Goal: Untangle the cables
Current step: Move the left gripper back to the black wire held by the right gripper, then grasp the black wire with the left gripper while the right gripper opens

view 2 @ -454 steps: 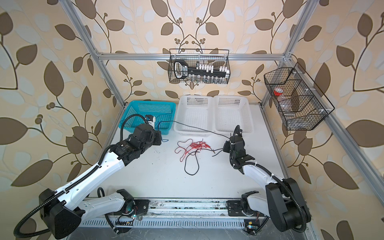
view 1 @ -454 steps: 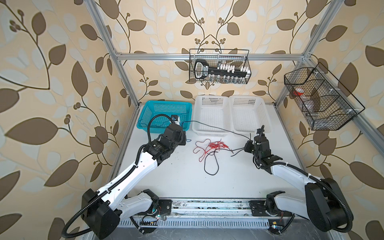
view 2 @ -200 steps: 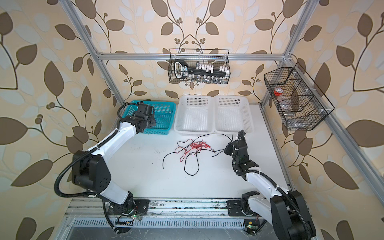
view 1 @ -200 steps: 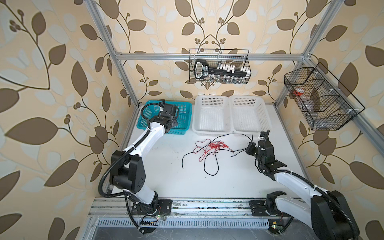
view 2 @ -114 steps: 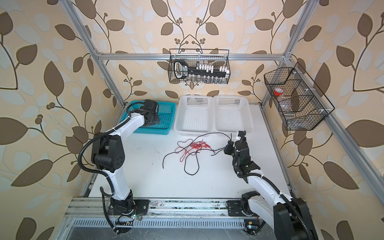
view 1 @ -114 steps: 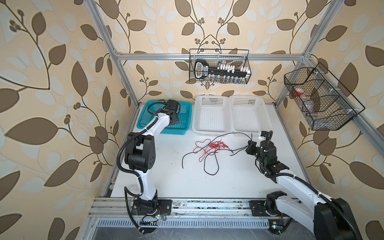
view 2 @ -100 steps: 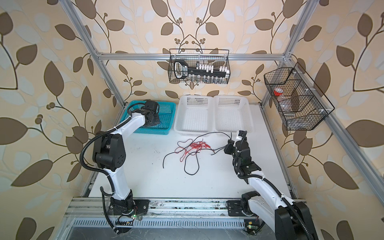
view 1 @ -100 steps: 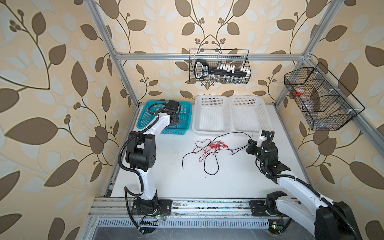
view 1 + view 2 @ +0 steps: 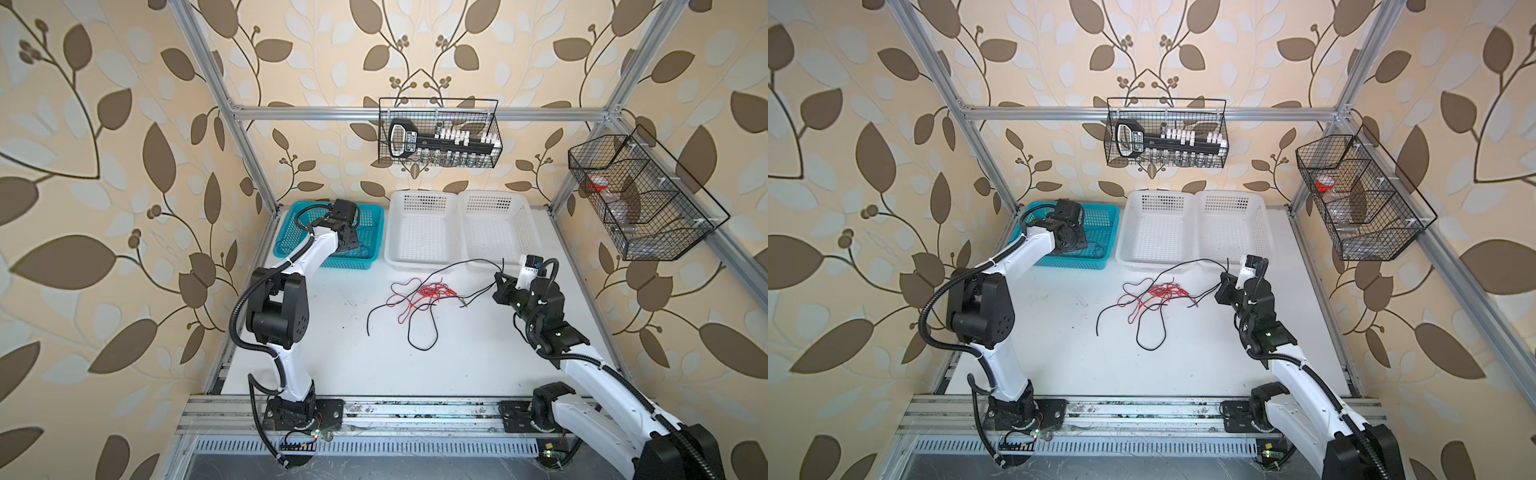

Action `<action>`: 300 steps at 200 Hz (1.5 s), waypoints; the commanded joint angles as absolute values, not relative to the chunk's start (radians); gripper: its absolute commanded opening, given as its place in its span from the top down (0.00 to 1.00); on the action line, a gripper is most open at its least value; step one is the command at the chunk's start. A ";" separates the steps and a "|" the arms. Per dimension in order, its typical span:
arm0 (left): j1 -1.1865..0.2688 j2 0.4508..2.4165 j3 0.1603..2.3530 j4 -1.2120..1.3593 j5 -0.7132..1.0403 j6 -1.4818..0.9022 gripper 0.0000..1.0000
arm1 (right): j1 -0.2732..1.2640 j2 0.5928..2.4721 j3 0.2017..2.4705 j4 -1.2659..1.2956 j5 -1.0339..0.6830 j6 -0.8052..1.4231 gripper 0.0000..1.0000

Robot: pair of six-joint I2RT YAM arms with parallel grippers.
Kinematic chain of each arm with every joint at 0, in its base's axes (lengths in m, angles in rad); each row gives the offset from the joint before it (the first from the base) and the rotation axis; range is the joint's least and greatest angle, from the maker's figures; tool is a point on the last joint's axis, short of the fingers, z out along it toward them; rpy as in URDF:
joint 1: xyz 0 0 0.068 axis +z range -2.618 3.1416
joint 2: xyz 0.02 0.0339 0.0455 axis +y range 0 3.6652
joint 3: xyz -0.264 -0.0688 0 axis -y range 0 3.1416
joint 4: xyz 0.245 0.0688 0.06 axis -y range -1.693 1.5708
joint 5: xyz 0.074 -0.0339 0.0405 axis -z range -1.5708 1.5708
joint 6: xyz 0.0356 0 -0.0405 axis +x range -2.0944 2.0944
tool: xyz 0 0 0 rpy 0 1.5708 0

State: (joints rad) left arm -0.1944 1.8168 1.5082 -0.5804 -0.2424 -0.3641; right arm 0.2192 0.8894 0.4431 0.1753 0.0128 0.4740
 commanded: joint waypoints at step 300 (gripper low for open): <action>-0.728 1.559 1.104 -0.015 0.047 -0.093 0.49 | 0.218 0.893 0.531 0.141 -0.240 0.416 1.00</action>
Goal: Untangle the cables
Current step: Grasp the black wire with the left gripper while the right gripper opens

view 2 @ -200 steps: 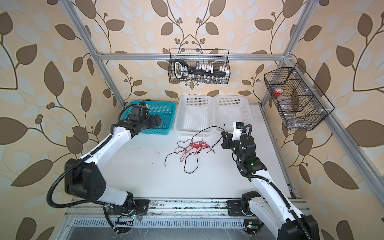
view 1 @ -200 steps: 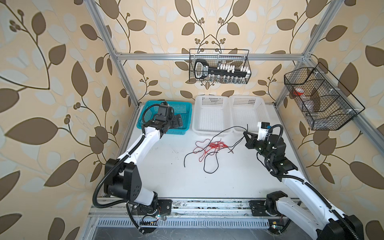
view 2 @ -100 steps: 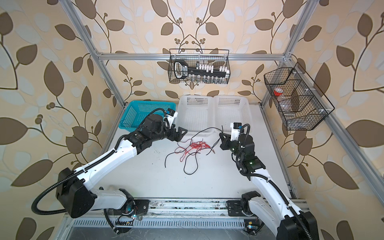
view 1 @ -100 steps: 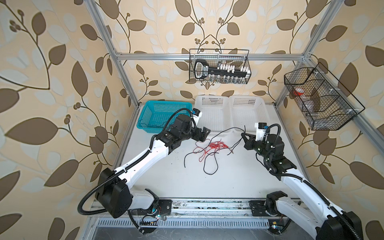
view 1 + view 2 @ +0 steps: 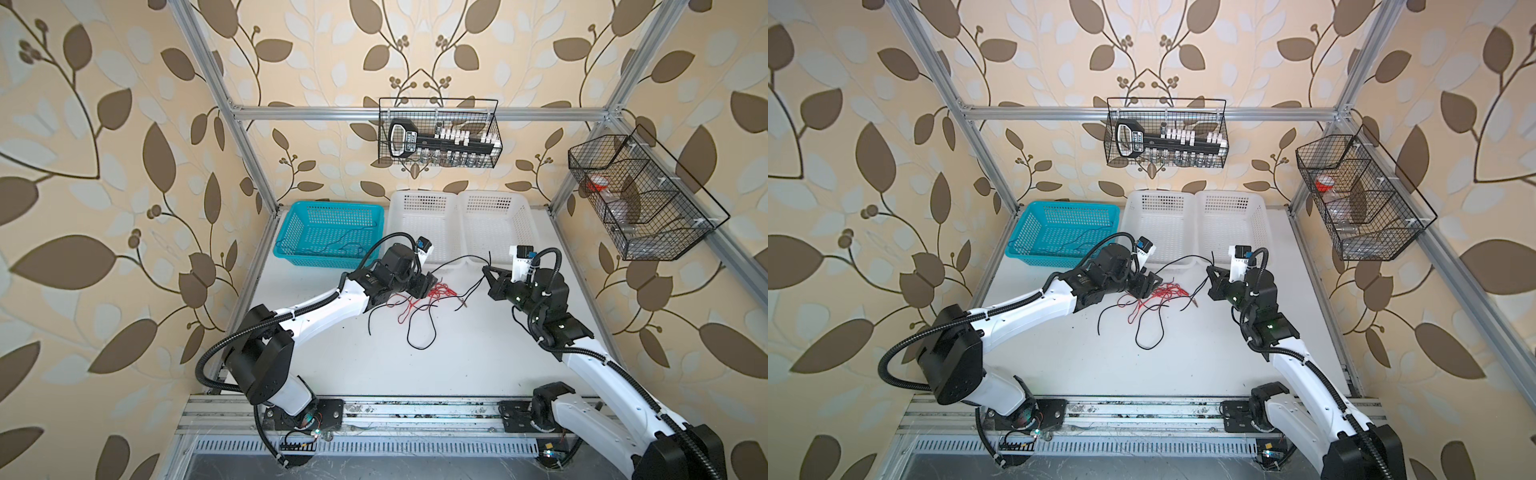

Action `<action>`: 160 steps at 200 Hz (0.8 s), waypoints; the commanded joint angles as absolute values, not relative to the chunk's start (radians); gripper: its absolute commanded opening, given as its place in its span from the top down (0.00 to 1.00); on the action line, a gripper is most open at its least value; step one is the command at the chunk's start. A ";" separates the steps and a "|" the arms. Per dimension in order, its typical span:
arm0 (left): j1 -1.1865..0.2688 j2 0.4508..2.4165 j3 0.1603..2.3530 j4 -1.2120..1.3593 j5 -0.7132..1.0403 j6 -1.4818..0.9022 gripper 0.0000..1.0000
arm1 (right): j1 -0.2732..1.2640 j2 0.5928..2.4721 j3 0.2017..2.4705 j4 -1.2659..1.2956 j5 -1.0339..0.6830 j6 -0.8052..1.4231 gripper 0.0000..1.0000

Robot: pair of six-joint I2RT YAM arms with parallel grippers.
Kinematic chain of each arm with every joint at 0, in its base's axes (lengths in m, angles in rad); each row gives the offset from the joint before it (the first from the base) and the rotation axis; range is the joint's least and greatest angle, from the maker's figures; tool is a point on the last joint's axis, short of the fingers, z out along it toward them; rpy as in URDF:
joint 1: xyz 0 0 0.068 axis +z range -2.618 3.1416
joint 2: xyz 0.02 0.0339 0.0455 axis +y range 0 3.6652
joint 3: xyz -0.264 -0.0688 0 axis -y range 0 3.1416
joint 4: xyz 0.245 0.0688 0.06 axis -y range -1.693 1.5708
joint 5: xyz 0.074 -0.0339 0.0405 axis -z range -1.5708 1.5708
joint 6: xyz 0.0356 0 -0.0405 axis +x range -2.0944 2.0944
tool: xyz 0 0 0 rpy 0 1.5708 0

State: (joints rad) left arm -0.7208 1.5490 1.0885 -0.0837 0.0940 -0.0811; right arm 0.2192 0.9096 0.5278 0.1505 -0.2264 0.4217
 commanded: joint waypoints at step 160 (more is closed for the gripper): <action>-0.748 1.479 1.134 0.018 -0.002 -0.151 1.00 | 0.217 1.091 0.443 0.222 -0.081 0.439 0.76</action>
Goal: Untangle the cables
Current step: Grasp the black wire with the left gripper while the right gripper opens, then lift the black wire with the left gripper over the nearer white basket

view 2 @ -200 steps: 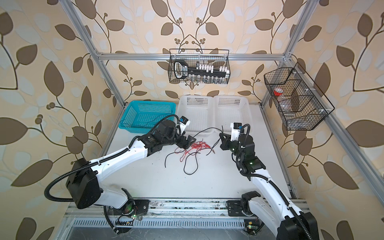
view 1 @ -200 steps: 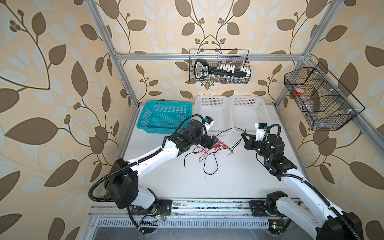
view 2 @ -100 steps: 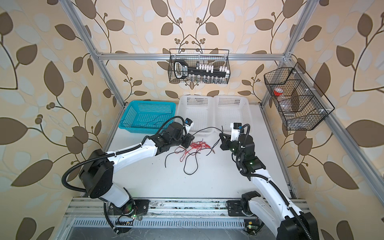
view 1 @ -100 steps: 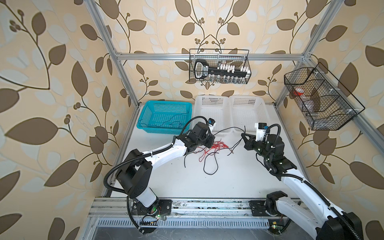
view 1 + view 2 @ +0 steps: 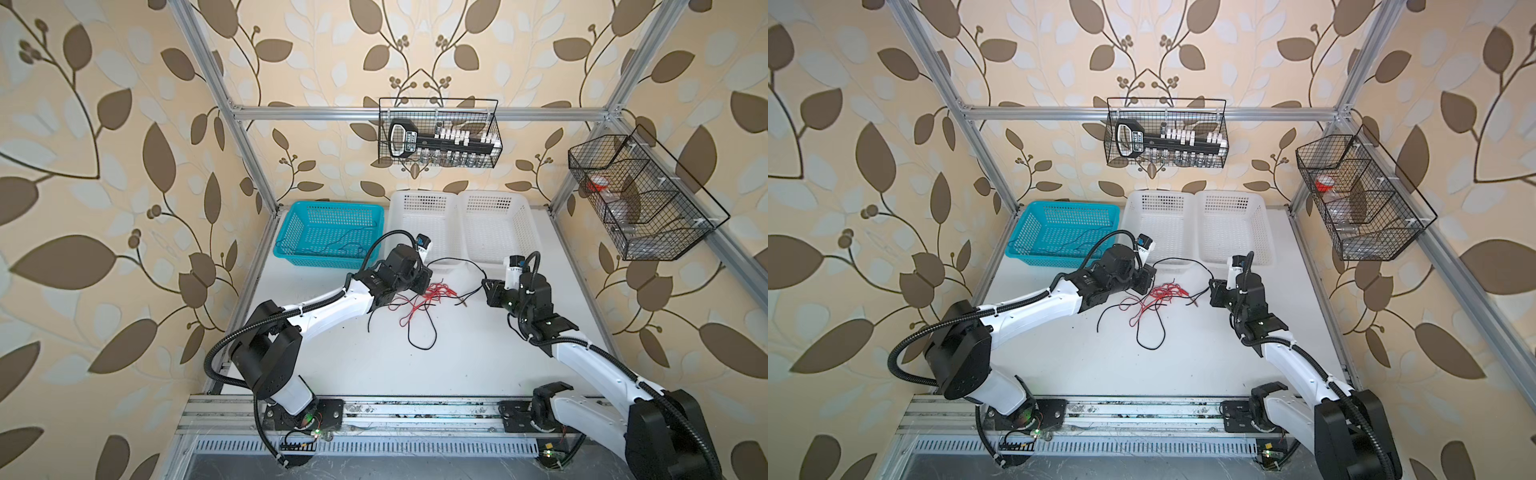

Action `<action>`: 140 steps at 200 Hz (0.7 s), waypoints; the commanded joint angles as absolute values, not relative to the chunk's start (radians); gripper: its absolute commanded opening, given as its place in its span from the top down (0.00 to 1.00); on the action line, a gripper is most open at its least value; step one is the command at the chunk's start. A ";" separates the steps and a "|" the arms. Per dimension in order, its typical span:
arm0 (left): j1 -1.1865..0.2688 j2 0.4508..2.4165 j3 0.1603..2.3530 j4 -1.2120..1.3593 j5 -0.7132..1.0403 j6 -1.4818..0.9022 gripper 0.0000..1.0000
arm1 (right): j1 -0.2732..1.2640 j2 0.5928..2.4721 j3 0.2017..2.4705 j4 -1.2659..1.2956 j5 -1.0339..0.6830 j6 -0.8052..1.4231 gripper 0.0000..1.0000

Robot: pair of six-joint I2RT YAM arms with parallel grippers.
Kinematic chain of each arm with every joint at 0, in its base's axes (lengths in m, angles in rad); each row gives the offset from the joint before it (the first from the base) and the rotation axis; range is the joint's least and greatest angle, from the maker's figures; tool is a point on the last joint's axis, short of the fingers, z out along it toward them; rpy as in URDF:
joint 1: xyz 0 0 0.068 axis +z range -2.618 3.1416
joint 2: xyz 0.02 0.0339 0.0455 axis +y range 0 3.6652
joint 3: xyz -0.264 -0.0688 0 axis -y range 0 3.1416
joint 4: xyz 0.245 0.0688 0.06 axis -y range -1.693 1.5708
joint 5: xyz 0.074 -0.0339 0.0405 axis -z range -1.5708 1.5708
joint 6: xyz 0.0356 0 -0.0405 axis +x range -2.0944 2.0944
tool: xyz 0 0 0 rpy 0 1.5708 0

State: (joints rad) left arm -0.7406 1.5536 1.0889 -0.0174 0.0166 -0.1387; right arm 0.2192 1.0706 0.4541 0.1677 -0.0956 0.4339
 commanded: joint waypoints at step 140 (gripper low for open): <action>-0.748 1.376 1.314 -0.138 -0.091 -0.071 1.00 | 0.217 1.066 0.453 0.208 -0.126 0.415 0.44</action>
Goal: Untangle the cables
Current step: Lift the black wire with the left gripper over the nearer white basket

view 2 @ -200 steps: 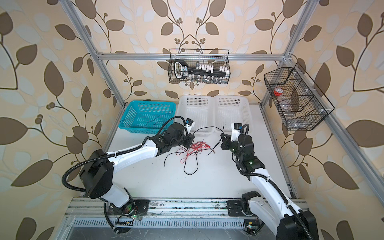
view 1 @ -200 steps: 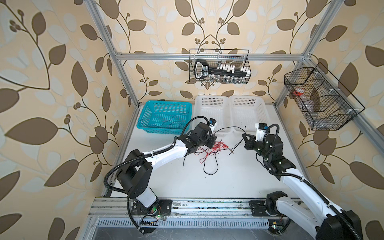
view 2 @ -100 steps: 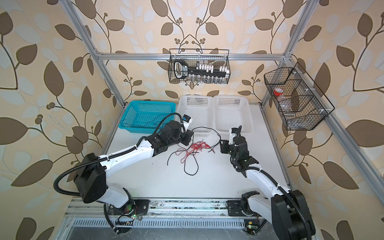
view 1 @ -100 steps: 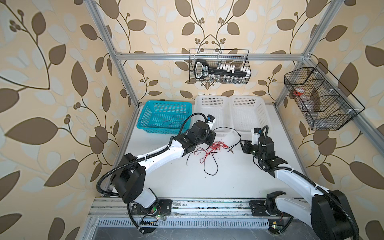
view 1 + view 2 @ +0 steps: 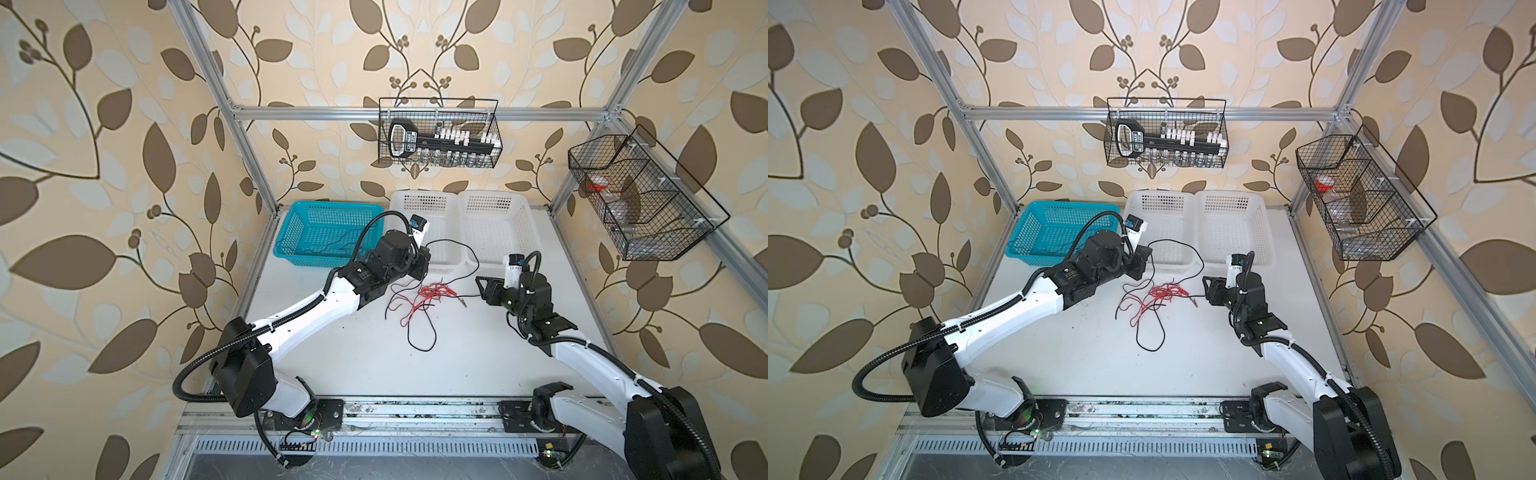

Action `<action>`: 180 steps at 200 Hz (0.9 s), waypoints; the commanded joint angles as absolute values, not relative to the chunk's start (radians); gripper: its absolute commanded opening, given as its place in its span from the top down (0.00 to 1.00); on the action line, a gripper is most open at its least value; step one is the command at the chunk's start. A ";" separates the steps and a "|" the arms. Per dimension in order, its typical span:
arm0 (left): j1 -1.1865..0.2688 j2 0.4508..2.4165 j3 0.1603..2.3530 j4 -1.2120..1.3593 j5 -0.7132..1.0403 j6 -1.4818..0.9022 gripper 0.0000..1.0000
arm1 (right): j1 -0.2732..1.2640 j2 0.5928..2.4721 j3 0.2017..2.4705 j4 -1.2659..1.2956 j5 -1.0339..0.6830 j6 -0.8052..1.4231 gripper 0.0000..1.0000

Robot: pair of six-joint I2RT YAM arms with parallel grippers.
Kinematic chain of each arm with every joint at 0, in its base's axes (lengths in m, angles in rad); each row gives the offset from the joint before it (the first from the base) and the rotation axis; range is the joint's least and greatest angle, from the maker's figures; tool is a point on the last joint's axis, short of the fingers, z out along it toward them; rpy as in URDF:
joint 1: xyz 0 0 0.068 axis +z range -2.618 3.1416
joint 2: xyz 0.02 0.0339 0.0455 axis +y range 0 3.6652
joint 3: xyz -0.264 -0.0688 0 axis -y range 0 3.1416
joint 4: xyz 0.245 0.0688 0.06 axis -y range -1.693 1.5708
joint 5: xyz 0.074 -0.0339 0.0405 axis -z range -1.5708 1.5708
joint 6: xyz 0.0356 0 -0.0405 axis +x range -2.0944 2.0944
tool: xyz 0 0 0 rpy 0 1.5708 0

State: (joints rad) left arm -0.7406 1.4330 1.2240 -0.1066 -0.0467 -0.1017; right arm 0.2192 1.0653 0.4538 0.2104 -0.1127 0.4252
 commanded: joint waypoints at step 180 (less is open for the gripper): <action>-0.662 1.581 1.709 -0.046 -0.145 0.048 1.00 | 0.217 0.994 0.365 0.213 -0.115 0.440 0.41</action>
State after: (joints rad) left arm -0.7055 1.5177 1.5890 -0.0757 -0.1650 0.0261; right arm 0.2192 1.0138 0.3862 0.2123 -0.1123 0.4301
